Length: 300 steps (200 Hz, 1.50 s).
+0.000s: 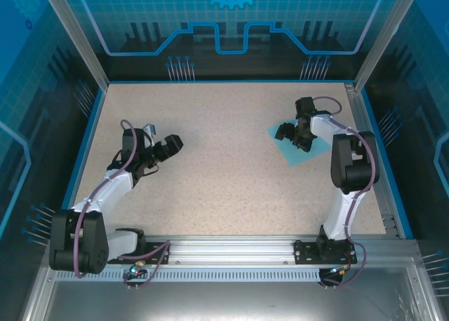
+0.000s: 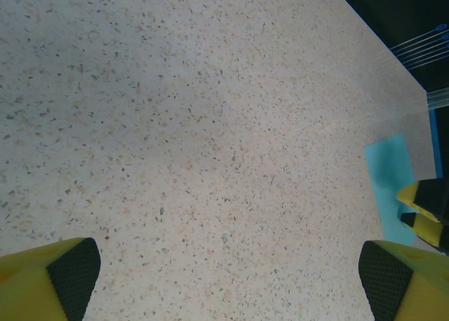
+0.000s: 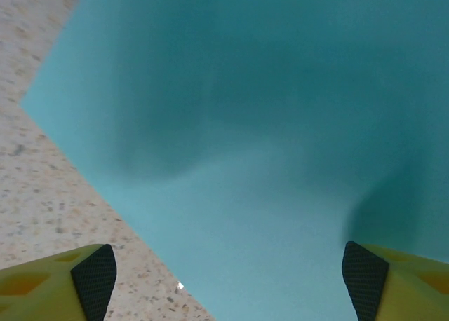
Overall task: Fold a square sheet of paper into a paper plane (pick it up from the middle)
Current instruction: Move the square sheet of paper to the center of the table.
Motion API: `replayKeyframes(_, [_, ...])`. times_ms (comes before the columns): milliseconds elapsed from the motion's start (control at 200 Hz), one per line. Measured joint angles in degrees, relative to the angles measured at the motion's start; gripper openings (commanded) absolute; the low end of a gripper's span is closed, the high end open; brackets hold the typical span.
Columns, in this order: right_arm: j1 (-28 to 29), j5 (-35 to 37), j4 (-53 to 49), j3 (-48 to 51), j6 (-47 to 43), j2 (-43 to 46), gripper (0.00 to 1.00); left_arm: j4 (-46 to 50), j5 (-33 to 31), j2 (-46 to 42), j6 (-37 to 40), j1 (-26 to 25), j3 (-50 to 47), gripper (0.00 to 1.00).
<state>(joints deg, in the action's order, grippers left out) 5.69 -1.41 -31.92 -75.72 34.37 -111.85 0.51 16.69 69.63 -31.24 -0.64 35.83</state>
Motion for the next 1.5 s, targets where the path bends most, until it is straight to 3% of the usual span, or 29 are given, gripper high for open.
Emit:
replayKeyframes(195, [4.98, 3.98, 0.68, 2.27, 7.13, 0.74, 0.89, 0.02, 1.05, 0.00, -0.26, 0.00, 0.00, 0.99])
replayKeyframes(475, [18.18, 4.13, 6.60, 10.08, 26.23, 6.10, 0.91, -0.07, 1.44, 1.75, -0.87, -1.14, 0.00, 0.99])
replayKeyframes(600, [22.18, 3.43, 7.08, 9.55, 27.50, 6.60, 0.94, 0.09, 1.86, 2.58, -1.31, -2.73, 0.00, 0.99])
replayKeyframes(740, [20.20, 6.16, 2.75, 5.29, 20.74, 6.71, 0.91, 0.04, 2.78, 2.58, -1.40, -5.05, 0.00, 0.99])
replayKeyframes(1025, [7.19, 3.02, 2.21, 5.97, 6.60, 6.29, 0.84, -1.22, 3.37, 4.76, -1.68, -9.88, 0.00, 0.99])
replayKeyframes(1275, [8.35, 1.40, 3.45, 9.92, 6.56, 6.10, 0.85, -1.25, 3.34, 5.35, -1.68, -10.21, 0.00, 0.99])
replayKeyframes(1500, [14.75, 4.63, 7.54, 15.93, 19.71, 10.10, 0.86, -1.25, 3.34, 5.35, -1.73, -10.36, 0.00, 0.99])
